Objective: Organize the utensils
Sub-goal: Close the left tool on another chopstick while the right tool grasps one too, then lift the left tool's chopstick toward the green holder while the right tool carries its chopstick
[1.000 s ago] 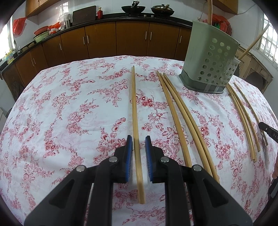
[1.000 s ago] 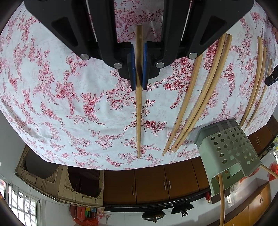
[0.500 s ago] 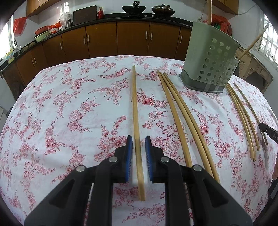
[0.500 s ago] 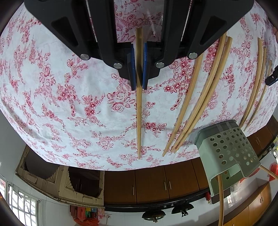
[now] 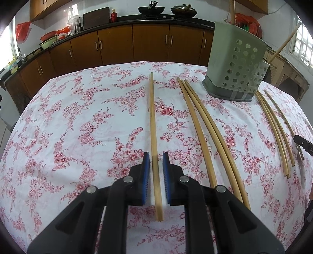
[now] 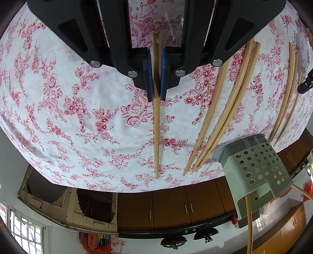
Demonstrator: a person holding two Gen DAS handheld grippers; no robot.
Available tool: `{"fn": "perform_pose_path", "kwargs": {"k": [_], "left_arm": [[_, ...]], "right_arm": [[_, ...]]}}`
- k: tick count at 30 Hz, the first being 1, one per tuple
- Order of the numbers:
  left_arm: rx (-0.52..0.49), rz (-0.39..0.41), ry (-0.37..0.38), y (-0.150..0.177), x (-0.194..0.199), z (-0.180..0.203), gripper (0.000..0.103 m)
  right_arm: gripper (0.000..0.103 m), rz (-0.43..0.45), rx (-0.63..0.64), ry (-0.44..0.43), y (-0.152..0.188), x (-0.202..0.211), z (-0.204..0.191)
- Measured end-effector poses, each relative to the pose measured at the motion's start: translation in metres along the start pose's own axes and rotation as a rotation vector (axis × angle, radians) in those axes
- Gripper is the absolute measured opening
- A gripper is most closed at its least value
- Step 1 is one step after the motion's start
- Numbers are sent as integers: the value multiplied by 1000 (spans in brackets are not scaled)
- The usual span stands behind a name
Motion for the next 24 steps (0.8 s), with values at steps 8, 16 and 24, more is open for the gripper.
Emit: {"fn": "perform_pose_path", "kwargs": {"k": [8, 16, 24], "left_arm": [[-6, -5, 13, -2, 10, 0, 7], [-6, 141, 35, -47, 65, -3, 7], [-4, 287, 61, -96, 115, -1, 7]], "right_arm": [[8, 42, -22, -15, -6, 15, 3], [8, 218, -31, -16, -52, 71, 8], [7, 372, 18, -26, -95, 114, -1]]}}
Point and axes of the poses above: each gripper's, at about its wrist camera, not at the fingertips, and x roughly against the way its jaws point, z to its right, y to its underside, the point moved 9 cm from there along -x, roughly the way its jaws point, and after that the axes turned 4 degrees about z, right-handed, at the moved point
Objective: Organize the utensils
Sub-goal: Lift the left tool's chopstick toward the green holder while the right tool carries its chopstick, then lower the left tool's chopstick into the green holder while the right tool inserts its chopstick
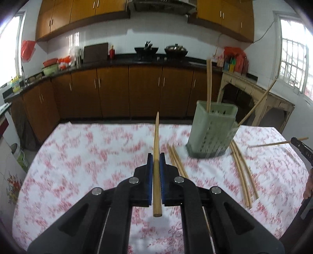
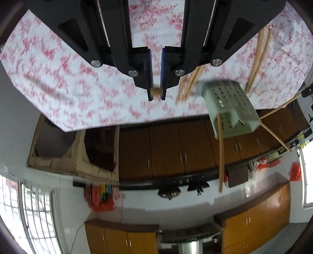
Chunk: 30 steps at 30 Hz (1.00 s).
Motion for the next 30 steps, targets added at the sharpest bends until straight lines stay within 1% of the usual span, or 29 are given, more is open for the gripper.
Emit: {"fn": "perform_pose_path", "kwargs": {"k": [3, 6, 10, 13, 20, 27, 30], "left_arm": [[-15, 14, -1, -10, 4, 0, 7], [-18, 15, -5, -12, 5, -1, 7], [-2, 18, -2, -11, 5, -5, 7], [15, 34, 10, -15, 7, -6, 7], [45, 101, 33, -41, 22, -3, 7], [38, 121, 66, -57, 35, 8, 7], [34, 148, 80, -69, 45, 16, 7]], "right_arm": [[7, 31, 9, -8, -12, 5, -2], [7, 47, 14, -14, -17, 8, -5], [7, 51, 16, -20, -18, 8, -8], [7, 57, 16, -22, -20, 9, -11], [7, 76, -26, -42, -32, 14, -11], [7, 86, -19, -57, -41, 22, -14], [7, 91, -21, -78, -49, 29, -19]]}}
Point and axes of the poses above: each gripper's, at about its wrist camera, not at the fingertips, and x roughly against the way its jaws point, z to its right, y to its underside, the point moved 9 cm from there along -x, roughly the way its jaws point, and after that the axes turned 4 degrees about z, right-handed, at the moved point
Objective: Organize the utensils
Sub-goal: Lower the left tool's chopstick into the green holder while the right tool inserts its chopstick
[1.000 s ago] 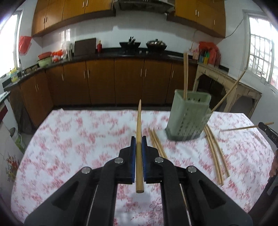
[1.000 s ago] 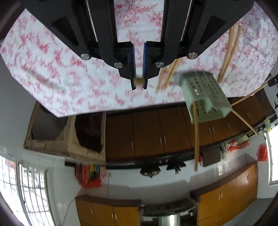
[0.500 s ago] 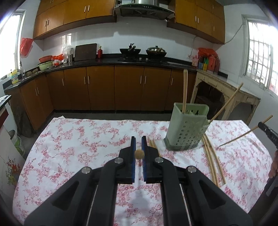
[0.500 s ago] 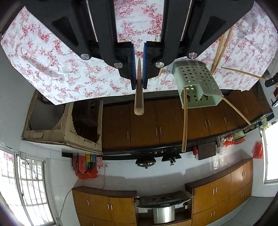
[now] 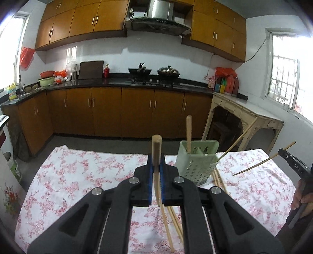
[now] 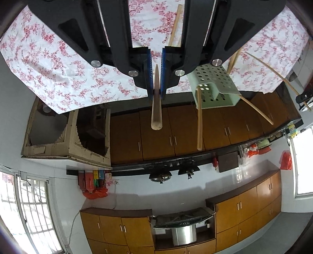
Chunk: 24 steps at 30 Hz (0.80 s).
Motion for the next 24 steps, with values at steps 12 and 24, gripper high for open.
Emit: {"fn": "perform_pose_path", "kwargs": {"k": [12, 24], "left_arm": [[-16, 124, 108, -66, 35, 60, 7], [-12, 178, 44, -127, -13, 93, 7]], "right_arm": [[7, 31, -52, -188, -56, 32, -34], [7, 4, 26, -223, -78, -21, -89]]}}
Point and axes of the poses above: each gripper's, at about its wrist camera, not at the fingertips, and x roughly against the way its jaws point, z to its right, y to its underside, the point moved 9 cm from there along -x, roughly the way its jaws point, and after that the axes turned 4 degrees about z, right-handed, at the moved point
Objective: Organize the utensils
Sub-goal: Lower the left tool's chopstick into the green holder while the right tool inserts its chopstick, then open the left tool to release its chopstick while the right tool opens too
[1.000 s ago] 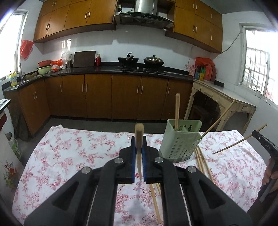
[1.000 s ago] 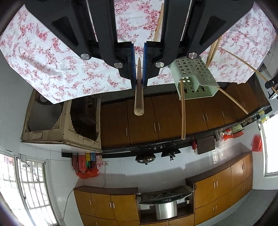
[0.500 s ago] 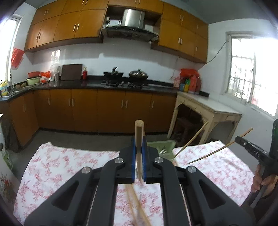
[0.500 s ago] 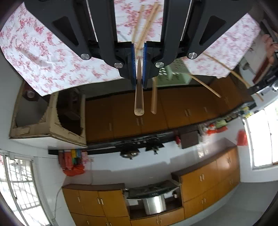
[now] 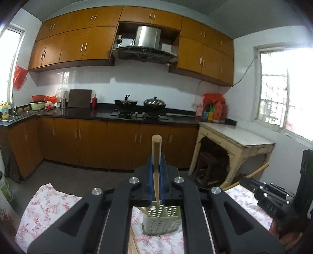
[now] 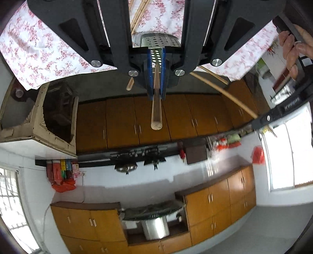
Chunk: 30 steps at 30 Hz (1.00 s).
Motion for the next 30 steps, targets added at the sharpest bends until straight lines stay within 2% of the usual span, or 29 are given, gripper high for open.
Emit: {"fn": "perform_pose_path", "kwargs": {"k": [3, 7, 12, 21, 27, 30], "left_arm": [[11, -38, -23, 11, -25, -3, 7], [12, -78, -33, 28, -47, -5, 7], [17, -122, -28, 45, -65, -10, 7], [28, -161, -28, 65, -73, -20, 7], [28, -177, -36, 72, -70, -24, 7], [37, -168, -43, 70, -62, -28, 12]], "right_arm": [[7, -57, 11, 12, 13, -24, 0], [7, -121, -44, -14, 30, -42, 9], [7, -154, -62, -20, 42, -50, 10], [7, -194, -85, -22, 52, -62, 9], [8, -208, -68, 29, 54, -67, 15], [10, -199, -78, 42, 53, -60, 19]]}}
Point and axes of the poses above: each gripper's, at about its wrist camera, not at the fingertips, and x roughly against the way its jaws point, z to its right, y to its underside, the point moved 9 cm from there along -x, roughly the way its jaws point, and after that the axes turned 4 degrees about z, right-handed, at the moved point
